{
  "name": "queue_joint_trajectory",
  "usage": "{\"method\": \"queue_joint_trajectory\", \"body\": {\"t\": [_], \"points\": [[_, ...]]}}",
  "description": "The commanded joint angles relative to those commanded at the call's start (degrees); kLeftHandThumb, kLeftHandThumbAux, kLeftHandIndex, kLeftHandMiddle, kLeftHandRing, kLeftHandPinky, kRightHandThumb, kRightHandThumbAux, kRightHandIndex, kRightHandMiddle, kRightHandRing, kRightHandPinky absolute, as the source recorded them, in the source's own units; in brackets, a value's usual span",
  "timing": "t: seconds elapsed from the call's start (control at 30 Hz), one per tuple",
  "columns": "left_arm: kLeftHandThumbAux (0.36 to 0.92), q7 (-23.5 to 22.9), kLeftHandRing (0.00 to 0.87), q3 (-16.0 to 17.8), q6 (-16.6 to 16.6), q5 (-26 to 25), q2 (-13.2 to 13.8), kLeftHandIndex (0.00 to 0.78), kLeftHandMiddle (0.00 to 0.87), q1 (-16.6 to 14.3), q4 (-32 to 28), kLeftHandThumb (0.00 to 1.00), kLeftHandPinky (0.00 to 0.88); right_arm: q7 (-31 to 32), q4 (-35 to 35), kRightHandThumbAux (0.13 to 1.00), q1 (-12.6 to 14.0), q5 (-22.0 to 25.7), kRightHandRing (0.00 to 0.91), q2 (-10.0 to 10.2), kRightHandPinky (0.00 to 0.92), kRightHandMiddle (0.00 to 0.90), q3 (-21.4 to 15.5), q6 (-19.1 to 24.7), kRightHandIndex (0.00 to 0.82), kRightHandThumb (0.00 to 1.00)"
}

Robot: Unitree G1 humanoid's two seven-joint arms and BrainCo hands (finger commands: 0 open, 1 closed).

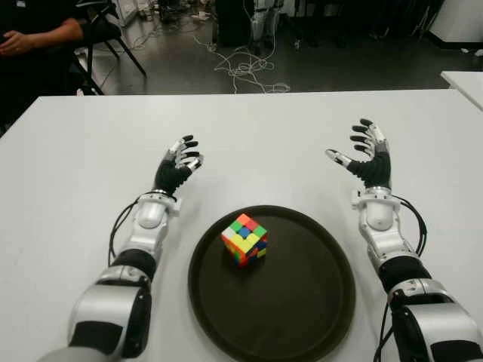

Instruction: Pick up the Rubik's Cube and put it in the plate

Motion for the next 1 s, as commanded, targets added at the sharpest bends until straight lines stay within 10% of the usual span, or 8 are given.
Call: {"method": "queue_joint_trajectory", "body": {"t": [0.7, 1.0], "points": [[0.691, -2.03, 0.181, 1.29, -0.27, -1.86, -0.74, 0.125, 0.172, 1.12, -1.51, 0.129, 0.179, 3.01, 2.06, 0.820, 0.95, 1.61, 0.235, 1.03, 0.236, 0.239, -1.25, -4.36, 0.139, 0.040], [0.708, -1.90, 0.189, 1.79, 2.41, -2.46, -0.80, 0.119, 0.176, 1.07, -1.90, 0.152, 0.198, 9.08, 2.57, 0.845, -1.70, 9.58, 0.229, 1.72, 0.242, 0.222, -6.01, 7.21, 0.129, 0.003]]}}
